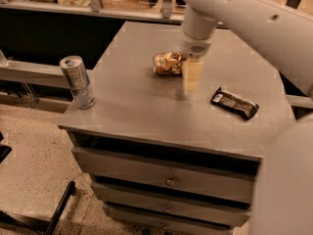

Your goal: Knock orange can over

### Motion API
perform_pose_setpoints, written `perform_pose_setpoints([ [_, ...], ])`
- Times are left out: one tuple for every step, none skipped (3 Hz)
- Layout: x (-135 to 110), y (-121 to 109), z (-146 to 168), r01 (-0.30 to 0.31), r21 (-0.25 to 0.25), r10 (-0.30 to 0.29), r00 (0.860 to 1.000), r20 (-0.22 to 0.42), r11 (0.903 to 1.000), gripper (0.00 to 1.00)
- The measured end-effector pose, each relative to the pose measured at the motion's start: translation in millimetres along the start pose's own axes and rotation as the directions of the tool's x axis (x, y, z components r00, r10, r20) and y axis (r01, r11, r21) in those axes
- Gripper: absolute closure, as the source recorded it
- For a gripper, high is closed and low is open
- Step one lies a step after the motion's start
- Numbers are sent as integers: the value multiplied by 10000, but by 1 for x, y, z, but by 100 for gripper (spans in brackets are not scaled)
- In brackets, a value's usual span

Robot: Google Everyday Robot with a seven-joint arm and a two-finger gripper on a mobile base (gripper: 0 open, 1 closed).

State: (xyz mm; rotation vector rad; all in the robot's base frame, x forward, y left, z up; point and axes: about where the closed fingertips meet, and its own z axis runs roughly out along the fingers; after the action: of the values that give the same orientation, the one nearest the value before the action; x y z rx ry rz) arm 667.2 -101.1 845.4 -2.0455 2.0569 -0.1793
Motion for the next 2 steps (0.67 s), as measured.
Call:
perform_pose_setpoints([
  [37,17,6,-1142,199,1085,9761,1884,9933,0],
  [73,29,-3,-1991,175,1902,9555,2254,9798,0],
])
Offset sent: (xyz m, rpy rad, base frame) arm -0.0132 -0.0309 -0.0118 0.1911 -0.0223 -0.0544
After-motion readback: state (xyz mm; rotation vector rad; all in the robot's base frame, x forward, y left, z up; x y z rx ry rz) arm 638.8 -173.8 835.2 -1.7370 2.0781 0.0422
